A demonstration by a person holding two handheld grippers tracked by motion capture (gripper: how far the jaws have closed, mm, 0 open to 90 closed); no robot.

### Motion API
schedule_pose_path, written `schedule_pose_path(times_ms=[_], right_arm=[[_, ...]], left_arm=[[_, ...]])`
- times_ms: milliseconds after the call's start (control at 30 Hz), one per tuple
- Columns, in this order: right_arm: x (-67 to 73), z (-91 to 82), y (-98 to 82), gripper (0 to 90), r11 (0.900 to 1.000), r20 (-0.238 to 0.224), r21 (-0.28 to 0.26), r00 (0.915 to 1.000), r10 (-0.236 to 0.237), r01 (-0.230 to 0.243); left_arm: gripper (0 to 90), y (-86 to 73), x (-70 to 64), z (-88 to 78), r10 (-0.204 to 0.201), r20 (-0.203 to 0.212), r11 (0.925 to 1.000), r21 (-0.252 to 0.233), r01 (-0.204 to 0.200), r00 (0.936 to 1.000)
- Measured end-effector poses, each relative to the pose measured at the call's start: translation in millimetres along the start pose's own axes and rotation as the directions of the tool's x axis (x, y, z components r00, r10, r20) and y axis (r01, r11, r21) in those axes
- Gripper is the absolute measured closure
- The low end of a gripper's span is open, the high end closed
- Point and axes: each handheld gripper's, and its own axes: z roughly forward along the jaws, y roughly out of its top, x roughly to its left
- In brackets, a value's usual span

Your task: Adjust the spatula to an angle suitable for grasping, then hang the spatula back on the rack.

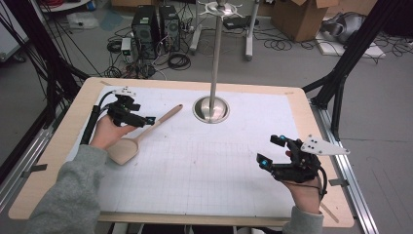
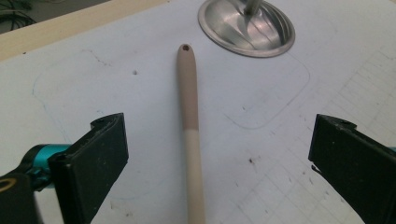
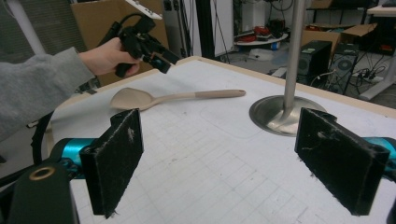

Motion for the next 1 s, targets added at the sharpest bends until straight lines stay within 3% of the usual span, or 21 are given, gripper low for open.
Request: schedule_pose_path(times_ms=[167, 300, 500, 800, 1000], right_arm=[[0.1, 1.2, -0.1, 14.3, 1.0, 0.004, 0.0, 1.0, -0.003, 0.003], [1.6, 0.6, 0.5, 14.3, 1.0, 0.0, 0.0, 1.0, -0.006, 0.006], [1.1, 0.8, 0.1, 14.3, 1.0, 0.001, 0.0, 1.0, -0.003, 0.003], [0.8, 0.0, 0.0, 14.5, 1.0, 0.005, -0.002, 1.0, -0.008, 0.008], [0.2, -1.7, 0.1, 14.7, 1.0, 0.006, -0.008, 1.0, -0.002, 0.002]], left_arm=[[1.7, 1.8, -5.7, -9.2, 0.02, 0.012, 0.9998, -0.004, -0.02, 0.9997], [1.7, -4.5, -7.5, -12.9, 0.008, 0.025, 0.9974, -0.072, -0.007, 0.9997], [1.7, -12.0, -4.9, -11.9, 0.003, 0.01, 0.9993, -0.038, -0.002, 0.9999], [1.7, -12.7, -7.2, -2.9, 0.019, 0.009, 0.9993, -0.033, -0.019, 0.9998], [1.7, -14.7, -2.6, -0.3, 0.0, 0.048, 0.9997, -0.025, 0.001, 0.9989]])
